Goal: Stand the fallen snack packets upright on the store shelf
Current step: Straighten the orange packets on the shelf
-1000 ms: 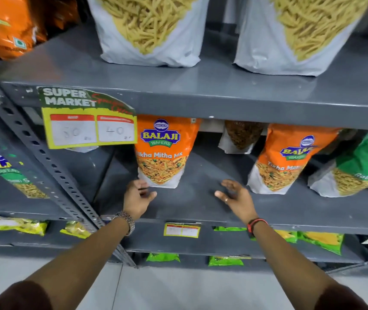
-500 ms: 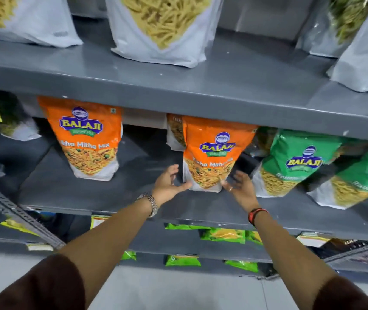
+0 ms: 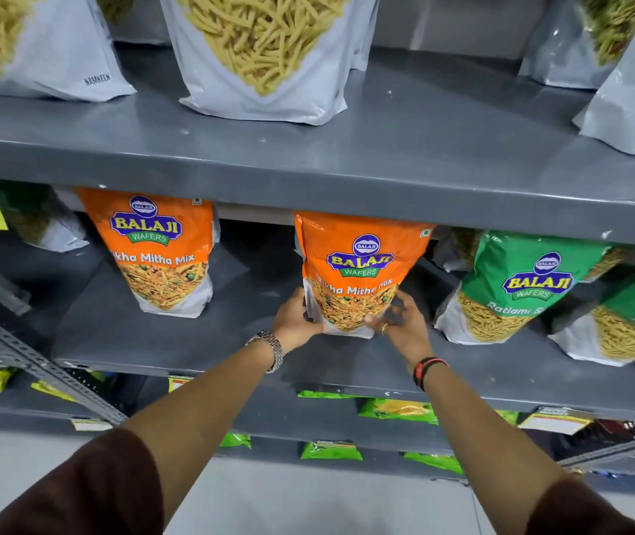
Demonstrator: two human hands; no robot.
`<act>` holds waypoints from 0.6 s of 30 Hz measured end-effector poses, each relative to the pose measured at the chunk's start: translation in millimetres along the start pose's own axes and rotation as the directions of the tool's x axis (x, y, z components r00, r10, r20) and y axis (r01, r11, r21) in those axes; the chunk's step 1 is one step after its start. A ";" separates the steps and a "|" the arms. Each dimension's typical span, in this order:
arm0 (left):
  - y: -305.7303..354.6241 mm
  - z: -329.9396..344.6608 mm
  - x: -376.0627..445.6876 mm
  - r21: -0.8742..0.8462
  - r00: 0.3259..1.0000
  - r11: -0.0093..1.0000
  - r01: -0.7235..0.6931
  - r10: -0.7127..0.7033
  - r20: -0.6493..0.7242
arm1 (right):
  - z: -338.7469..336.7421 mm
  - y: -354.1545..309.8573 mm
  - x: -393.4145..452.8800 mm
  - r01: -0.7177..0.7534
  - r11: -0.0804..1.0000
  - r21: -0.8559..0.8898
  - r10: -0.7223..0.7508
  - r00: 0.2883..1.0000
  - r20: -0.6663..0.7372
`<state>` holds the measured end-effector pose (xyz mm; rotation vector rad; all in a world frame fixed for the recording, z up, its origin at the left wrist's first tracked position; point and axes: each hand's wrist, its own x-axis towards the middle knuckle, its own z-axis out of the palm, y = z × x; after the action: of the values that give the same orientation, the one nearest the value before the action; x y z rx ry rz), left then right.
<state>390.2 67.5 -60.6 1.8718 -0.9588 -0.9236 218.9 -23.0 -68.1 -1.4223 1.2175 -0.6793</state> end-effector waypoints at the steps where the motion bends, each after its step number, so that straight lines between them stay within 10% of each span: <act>1: -1.8 -4.3 -0.4 -0.004 1.000 1.000 0.004 -0.004 -0.002 | 5.4 -1.5 -0.7 0.001 1.000 0.003 -0.001 1.000 -0.004; 18: -28.3 -16.5 -26.2 0.063 0.988 0.996 0.064 -0.055 -0.145 | 5.6 21.6 -22.4 0.009 1.000 -0.018 -0.009 1.000 -0.014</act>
<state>400.3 106.3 -73.1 2.0038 -0.8603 -0.7879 210.5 2.3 -85.1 -1.4403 1.2316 -0.6869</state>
